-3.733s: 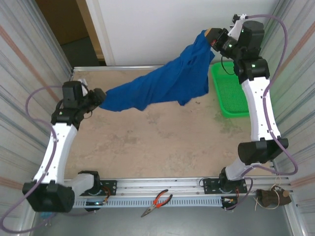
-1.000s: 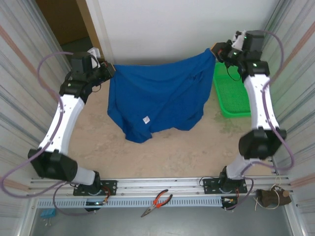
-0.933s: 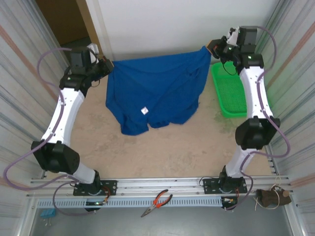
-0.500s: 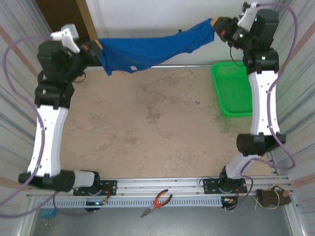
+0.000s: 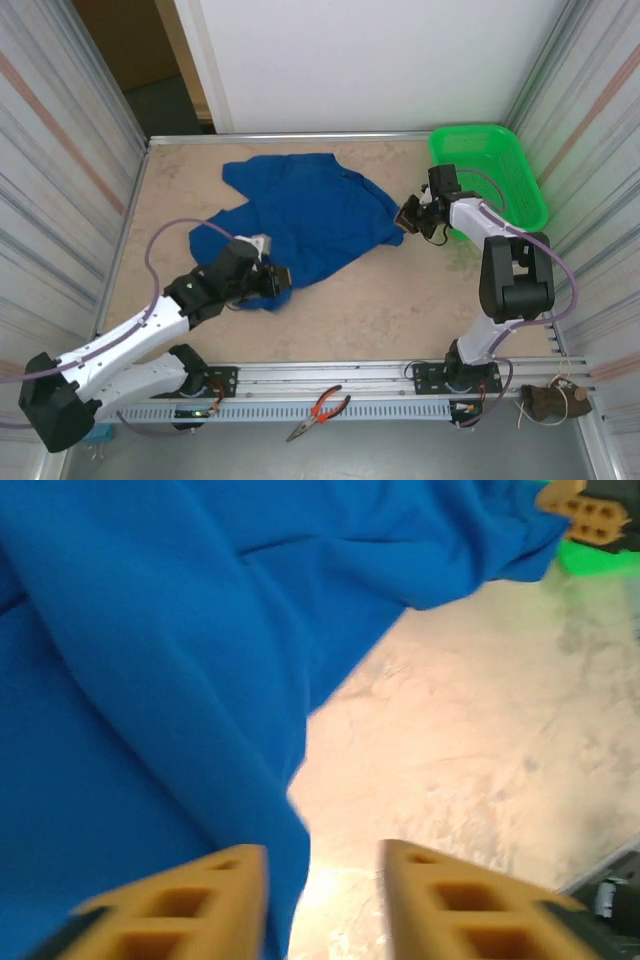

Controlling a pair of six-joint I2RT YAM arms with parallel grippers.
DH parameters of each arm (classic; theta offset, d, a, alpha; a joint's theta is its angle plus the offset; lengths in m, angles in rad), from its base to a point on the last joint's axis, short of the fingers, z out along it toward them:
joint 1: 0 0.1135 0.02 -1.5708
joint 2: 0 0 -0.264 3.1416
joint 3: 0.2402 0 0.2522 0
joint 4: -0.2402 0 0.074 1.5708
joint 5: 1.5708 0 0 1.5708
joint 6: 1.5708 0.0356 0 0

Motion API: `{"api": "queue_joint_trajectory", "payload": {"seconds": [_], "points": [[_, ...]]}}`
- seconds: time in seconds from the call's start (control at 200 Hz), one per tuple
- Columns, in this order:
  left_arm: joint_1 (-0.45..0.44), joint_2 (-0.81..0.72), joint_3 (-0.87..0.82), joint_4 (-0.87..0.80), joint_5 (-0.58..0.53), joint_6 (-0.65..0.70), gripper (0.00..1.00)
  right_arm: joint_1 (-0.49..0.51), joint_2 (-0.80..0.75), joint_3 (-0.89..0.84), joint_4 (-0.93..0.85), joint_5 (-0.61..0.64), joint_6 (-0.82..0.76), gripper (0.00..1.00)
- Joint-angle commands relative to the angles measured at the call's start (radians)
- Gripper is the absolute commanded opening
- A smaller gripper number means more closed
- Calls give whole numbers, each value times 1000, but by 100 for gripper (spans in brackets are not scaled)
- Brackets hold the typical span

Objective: Fold the inside-out t-shirt

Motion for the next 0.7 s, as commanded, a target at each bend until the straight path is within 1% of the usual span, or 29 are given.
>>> {"api": "queue_joint_trajectory", "payload": {"seconds": [0.0,0.025,0.085,0.165,0.245,0.326,0.411,0.586,0.691], "points": [[48,-56,105,-57,-155,39,75,12,-64,23,-16,63,-68,51],[76,-53,129,-79,-143,52,78,19,-78,23,-25,75,-70,54],[177,-38,162,-107,-95,85,79,38,-115,24,-47,120,-73,58],[315,12,185,-117,-25,130,81,72,-160,15,-60,178,-65,62],[444,113,200,-99,43,179,81,113,-181,-1,-65,229,-42,62],[531,237,220,-71,83,219,82,157,-184,-34,-56,279,-12,63],[585,361,244,-53,121,248,82,195,-181,-76,-37,289,18,63],[607,563,322,-73,33,309,82,234,-120,-109,-4,323,70,66],[623,655,354,-63,60,293,82,232,-43,-82,21,325,84,63]]}}
